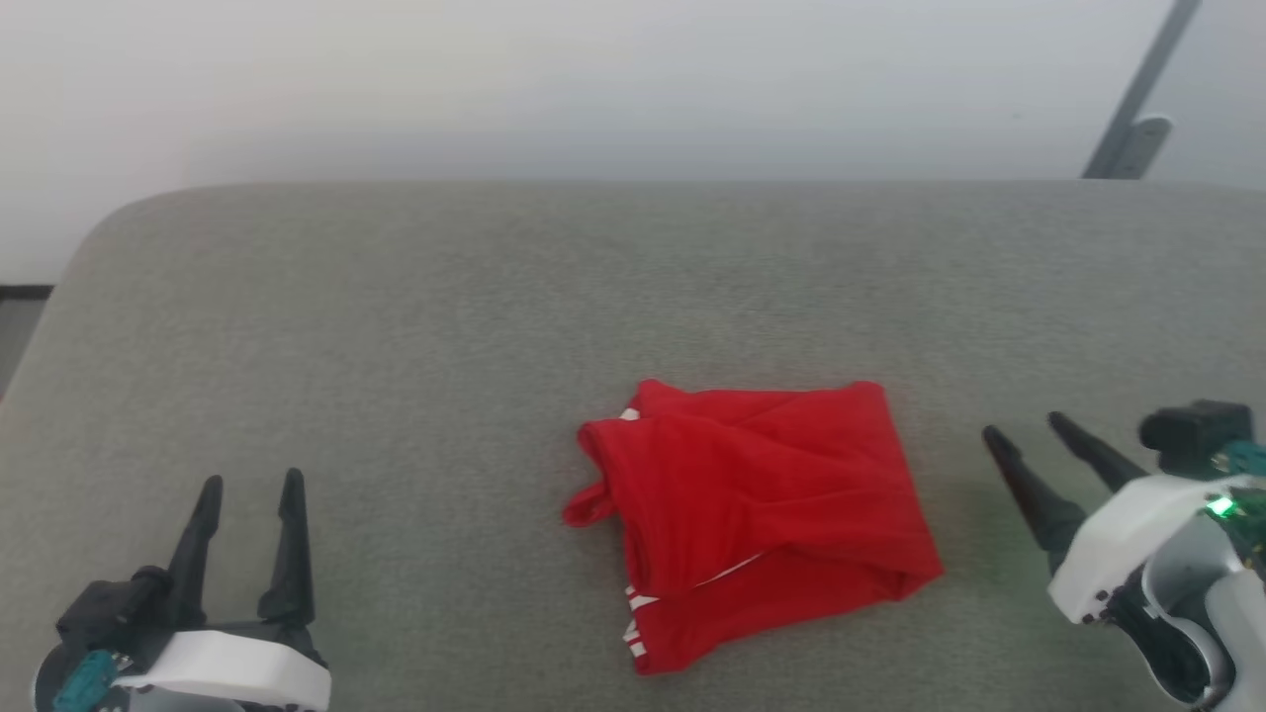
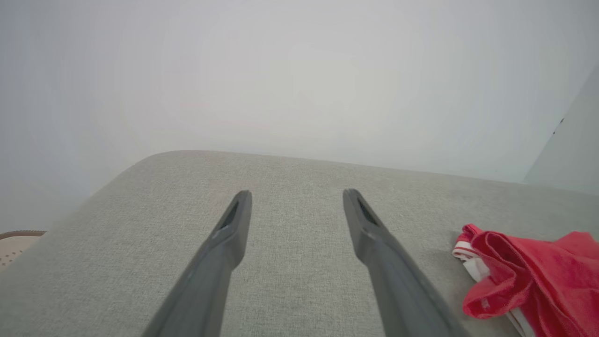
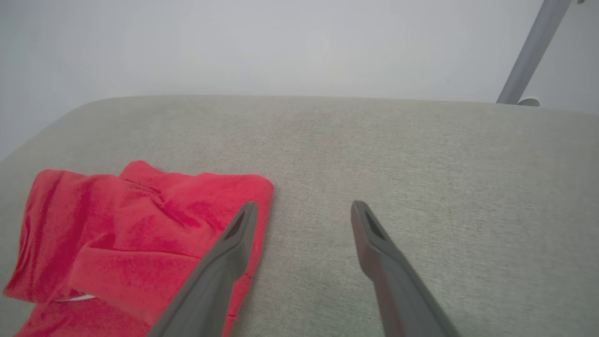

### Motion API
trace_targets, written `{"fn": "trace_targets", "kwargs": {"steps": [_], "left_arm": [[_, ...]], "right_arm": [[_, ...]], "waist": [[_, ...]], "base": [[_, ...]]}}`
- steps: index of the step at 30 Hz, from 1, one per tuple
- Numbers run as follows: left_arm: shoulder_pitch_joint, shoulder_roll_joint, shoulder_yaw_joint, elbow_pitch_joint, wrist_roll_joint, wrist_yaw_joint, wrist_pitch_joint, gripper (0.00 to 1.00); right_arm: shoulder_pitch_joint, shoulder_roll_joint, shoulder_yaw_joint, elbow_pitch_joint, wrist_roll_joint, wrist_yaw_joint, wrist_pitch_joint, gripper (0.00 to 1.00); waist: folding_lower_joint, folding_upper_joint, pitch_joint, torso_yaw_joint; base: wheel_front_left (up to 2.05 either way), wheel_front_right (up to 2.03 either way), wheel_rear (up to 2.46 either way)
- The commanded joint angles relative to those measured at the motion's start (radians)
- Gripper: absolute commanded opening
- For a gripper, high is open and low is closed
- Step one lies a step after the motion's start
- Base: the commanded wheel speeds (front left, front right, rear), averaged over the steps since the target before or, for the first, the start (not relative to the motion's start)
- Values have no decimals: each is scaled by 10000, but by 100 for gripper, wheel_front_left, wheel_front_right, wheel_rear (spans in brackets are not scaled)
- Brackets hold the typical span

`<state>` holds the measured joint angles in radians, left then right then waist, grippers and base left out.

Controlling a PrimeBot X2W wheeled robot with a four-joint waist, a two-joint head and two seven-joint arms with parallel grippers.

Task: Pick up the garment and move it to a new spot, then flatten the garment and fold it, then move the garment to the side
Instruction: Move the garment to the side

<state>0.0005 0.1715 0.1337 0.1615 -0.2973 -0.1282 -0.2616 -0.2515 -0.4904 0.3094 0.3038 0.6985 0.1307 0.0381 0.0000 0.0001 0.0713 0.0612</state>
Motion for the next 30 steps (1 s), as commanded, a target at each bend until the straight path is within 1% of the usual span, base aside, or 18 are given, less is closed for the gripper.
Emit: {"fn": "trace_targets", "kwargs": {"steps": [1, 4, 8, 13, 19, 25, 26, 27, 30], "left_arm": [[68, -38, -8, -3, 54, -24, -43, 100], [7, -124, -134, 20, 95, -24, -43, 100], [-96, -236, -266, 85, 100, -24, -43, 100], [-229, -323, -415, 172, 14, -24, -43, 100], [-366, -462, -582, 236, 88, -25, -43, 100], [-571, -629, -726, 282, 158, -25, -43, 100], [-594, -644, -737, 298, 181, -25, -43, 100], [-635, -668, -750, 308, 201, -25, -43, 100], [-718, -719, -780, 331, 202, -25, -43, 100]], "right_arm": [[-95, -16, 18, -14, 92, -1, 102, 100], [-275, -142, 371, -170, 432, -1, 919, 100], [-513, -345, 755, -89, 659, 1, 2111, 100], [-788, -478, 855, 190, 746, -1, 3388, 100], [-1056, -408, 908, 581, 773, -1, 4839, 100], [-1173, -229, 1096, 887, 977, 1, 5973, 100], [-1218, -225, 1179, 861, 948, 1, 6081, 45], [-1223, -240, 1226, 853, 928, 1, 6160, 0], [-1256, -245, 1071, 883, 987, -4, 6165, 0]], "waist": [[0, -1, 47, 144], [0, -1, 128, 416], [0, -1, 276, 763], [0, -1, 493, 1126], [0, -1, 795, 1482], [0, -1, 1102, 1735], [0, -1, 1136, 1763], [0, -1, 1165, 1784], [0, -1, 1211, 1797]], "base": [[0, 0, 0], [0, 0, 0], [0, 0, 0], [0, 0, 0], [0, 0, 0], [0, 0, 0], [0, 0, 0], [0, 0, 0], [0, 0, 0]]}}
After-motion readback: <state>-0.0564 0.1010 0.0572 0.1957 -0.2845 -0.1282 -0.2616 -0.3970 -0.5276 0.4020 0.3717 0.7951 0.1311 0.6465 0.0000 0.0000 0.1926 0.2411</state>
